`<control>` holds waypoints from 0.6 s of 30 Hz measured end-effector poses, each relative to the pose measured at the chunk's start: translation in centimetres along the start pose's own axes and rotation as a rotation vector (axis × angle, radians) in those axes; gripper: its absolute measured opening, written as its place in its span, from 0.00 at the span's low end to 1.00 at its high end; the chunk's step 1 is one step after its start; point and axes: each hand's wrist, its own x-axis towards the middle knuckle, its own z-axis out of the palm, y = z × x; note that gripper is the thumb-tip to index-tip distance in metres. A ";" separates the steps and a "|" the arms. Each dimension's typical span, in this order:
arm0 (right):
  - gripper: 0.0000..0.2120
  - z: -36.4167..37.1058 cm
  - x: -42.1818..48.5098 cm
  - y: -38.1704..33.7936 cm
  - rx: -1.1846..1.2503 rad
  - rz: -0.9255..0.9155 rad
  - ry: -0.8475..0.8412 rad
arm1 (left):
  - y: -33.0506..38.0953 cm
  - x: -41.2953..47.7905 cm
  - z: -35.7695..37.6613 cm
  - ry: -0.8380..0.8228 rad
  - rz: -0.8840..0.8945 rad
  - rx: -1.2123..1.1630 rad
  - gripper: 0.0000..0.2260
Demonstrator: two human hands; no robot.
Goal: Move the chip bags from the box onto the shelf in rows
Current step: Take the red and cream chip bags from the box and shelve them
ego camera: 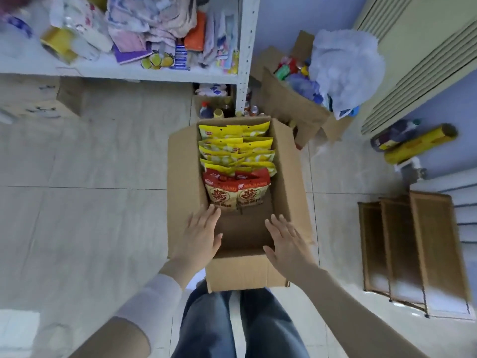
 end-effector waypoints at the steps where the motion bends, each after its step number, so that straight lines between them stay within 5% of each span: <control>1: 0.28 0.4 0.7 0.5 0.000 -0.023 -0.007 | 0.1 0.2 0.7 -0.005 -0.038 -0.007 0.26; 9: 0.27 1.5 6.0 3.7 -0.076 -0.112 -0.056 | 0.4 3.4 4.7 -0.049 -0.165 -0.074 0.26; 18: 0.19 8.8 22.9 7.1 -0.090 -0.292 0.354 | -7.5 17.8 12.8 0.354 0.091 0.037 0.22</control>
